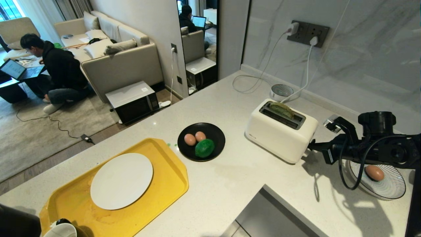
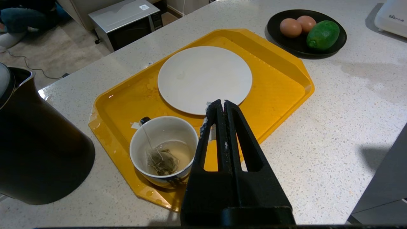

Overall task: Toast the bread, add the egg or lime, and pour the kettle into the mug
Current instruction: Use a bread toaster

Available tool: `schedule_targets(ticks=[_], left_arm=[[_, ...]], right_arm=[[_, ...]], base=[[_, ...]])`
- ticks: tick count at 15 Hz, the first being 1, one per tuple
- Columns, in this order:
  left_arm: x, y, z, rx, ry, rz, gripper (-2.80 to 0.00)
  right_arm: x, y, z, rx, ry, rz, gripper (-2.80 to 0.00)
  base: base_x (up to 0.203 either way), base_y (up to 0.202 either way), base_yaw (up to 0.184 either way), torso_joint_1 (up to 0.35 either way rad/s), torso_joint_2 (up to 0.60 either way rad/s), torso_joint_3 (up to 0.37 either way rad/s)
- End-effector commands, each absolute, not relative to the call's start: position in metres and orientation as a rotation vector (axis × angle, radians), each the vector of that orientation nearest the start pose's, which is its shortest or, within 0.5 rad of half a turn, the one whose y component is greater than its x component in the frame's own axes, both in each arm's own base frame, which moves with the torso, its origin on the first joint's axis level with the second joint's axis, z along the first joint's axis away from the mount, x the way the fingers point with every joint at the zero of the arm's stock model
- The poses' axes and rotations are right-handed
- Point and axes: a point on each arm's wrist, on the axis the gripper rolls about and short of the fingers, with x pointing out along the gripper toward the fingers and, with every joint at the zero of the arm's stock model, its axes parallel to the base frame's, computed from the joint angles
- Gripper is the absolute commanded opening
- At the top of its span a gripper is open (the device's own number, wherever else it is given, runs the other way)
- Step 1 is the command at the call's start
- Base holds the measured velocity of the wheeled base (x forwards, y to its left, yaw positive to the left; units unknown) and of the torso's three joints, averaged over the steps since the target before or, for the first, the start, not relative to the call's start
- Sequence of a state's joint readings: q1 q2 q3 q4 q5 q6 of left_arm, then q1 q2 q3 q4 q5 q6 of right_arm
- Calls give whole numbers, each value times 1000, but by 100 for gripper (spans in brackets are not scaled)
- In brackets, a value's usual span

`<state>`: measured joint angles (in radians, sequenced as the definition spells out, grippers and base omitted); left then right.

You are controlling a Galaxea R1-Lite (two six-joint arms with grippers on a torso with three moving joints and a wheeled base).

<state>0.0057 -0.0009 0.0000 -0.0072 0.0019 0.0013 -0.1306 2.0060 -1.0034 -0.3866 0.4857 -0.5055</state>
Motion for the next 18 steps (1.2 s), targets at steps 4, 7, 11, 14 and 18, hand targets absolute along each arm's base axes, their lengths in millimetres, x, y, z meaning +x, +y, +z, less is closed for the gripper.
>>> schedule_targets(ticks=[4,7,11,14,18], left_arm=[[-23,0,76,2,-9,7,-280],[-23,0,76,2,-9,8,-280],[-23,0,76,2,-9,9,-280],[-23,0,76,2,-9,8,-280],[-23,0,76,2,-8,8,-280]], right_arm=[[365,-38,103,-295,496,485,-280],[365,-38,104,-296,495,485,-280],[365,-37,104,-297,494,486,-280],[365,-38,104,-297,494,485,-280],[365,-38,104,-298,493,485,-280]], base=[[0,0,0,0,0,0],[0,0,0,0,0,0],[0,0,0,0,0,0],[0,0,0,0,0,0],[0,0,0,0,0,0]])
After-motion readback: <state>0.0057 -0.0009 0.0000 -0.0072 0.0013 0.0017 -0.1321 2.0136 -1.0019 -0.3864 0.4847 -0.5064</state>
